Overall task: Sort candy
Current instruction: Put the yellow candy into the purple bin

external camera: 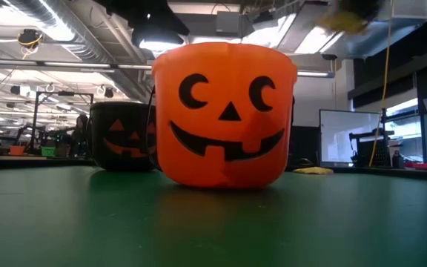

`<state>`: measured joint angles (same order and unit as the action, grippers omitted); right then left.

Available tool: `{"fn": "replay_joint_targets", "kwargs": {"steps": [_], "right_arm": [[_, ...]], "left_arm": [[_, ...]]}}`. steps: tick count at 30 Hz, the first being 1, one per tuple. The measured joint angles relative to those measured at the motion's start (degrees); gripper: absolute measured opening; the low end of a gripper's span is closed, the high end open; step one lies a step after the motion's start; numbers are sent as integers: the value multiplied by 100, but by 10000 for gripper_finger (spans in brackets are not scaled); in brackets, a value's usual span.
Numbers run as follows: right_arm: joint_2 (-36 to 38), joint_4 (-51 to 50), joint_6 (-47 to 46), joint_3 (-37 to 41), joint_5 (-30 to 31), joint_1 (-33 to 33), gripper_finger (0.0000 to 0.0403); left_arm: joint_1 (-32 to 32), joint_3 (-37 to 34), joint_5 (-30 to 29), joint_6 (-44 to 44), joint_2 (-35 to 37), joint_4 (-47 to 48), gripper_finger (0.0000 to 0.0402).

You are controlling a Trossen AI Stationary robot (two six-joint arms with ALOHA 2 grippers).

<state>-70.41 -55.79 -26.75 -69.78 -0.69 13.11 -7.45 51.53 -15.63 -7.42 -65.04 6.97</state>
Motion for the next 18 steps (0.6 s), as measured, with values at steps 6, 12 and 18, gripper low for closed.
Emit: {"fn": "replay_joint_targets", "kwargs": {"steps": [6,12,18], "right_arm": [[395,-298,-1767,0,479,1848,46],[389,-446,-3194,224,1119,3086,47],[381,-443,-4342,768,929,3559,62]], "left_arm": [[146,-2,-66,-13,0,-18,174],[300,-2,-186,-103,0,-19,174],[387,-2,-186,-118,0,-18,174]]}}
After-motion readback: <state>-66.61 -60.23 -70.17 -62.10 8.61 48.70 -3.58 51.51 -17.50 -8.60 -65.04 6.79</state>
